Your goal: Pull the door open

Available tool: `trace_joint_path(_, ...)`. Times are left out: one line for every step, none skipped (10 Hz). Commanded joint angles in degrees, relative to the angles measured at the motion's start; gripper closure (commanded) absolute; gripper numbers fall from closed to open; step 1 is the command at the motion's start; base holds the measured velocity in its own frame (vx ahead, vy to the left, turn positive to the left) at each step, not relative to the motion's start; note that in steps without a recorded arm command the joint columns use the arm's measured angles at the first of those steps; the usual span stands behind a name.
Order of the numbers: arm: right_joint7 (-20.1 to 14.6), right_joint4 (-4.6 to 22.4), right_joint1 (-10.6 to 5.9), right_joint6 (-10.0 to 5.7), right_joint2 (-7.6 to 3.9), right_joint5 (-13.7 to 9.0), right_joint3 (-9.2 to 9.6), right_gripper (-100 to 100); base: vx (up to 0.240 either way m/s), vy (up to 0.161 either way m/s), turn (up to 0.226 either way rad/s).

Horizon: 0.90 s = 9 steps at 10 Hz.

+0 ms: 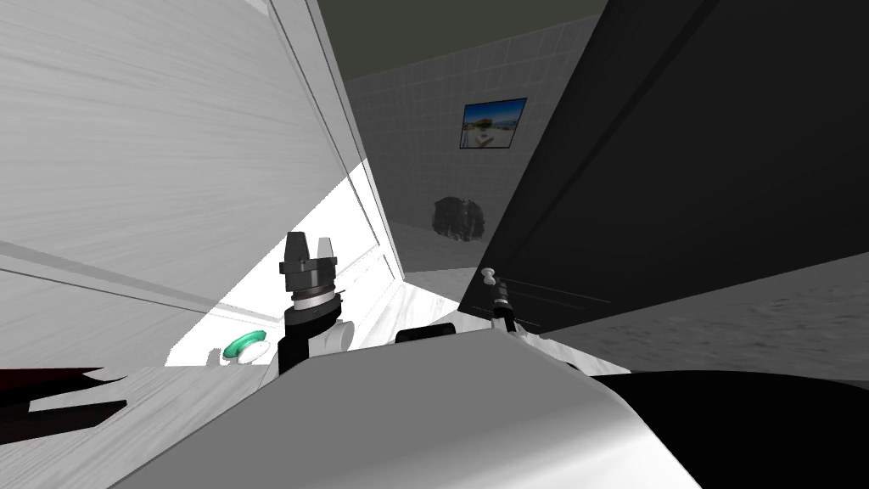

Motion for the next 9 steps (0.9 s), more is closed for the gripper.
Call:
trace_joint_path(-2.86, 0.58, -0.71, -0.53, 0.2, -0.47, 0.15, 100, -0.039, -0.01, 0.072)
trace_joint_path(-2.98, 0.58, -0.71, -0.53, 0.2, -0.47, 0.15, 100, -0.032, -0.008, 0.036)
trace_joint_path(-5.36, 0.83, -0.91, -0.46, 0.17, -0.99, 0.02, 100, -0.039, -0.01, 0.054)
trace_joint_path(-6.83, 1.07, -1.11, -0.39, 0.15, -1.51, -0.1, 100, -0.062, -0.017, 0.119)
trace_joint_path(-7.75, 1.07, -1.11, -0.39, 0.15, -1.51, -0.1, 100, -0.045, -0.012, 0.059)
trace_joint_path(-9.86, 1.32, -1.31, -0.33, 0.12, -2.03, -0.23, 100, -0.037, -0.006, 0.055)
trace_joint_path(-10.13, 1.32, -1.31, -0.33, 0.12, -2.03, -0.23, 100, -0.033, -0.009, 0.03)
trace_joint_path(-12.4, 1.56, -1.5, -0.26, 0.1, -2.54, -0.36, 100, -0.043, -0.014, 0.065)
trace_joint_path(-12.5, 1.56, -1.5, -0.26, 0.1, -2.54, -0.36, 100, -0.037, -0.014, 0.051)
